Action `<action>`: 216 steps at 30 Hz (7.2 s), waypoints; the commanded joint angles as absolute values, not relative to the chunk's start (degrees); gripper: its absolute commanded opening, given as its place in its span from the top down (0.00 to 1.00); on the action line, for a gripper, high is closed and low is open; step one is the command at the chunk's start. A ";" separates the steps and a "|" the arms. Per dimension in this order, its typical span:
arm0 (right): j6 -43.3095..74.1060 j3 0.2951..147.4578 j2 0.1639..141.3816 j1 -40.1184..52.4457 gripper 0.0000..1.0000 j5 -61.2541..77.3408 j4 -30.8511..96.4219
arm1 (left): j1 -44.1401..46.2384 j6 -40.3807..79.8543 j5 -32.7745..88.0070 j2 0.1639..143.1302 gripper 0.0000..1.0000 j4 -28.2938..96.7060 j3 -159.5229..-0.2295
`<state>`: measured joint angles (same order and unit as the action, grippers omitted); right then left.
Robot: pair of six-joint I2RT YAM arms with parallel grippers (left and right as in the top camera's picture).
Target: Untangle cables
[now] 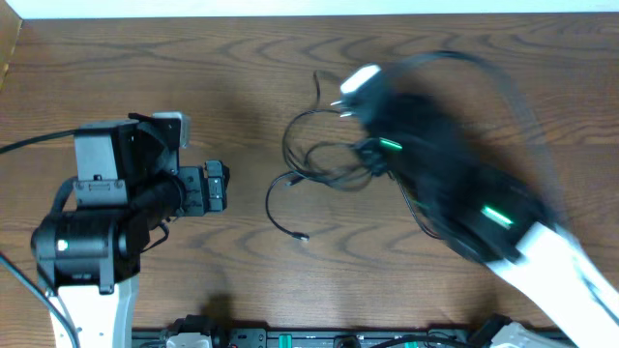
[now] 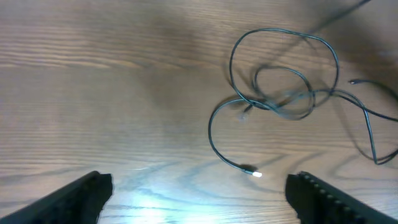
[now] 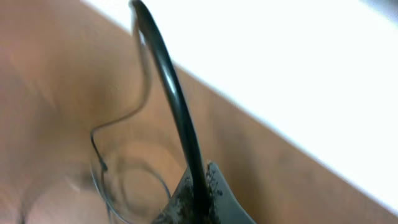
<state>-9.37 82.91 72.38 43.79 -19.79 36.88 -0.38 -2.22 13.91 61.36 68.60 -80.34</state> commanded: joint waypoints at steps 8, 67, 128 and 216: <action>-8.25 84.25 54.26 43.70 0.99 -18.79 33.95 | 1.74 -11.00 38.20 70.52 0.24 68.82 -80.84; 34.09 88.18 103.15 -60.12 0.99 25.26 25.82 | 9.43 -14.96 37.98 74.26 0.24 75.00 -80.66; -15.05 75.68 108.01 19.94 0.01 13.67 59.05 | 9.45 -11.73 24.49 74.26 0.01 73.25 -80.66; -6.83 75.42 103.53 34.37 0.99 0.78 37.47 | 9.45 -11.75 26.50 74.26 0.02 73.69 -80.68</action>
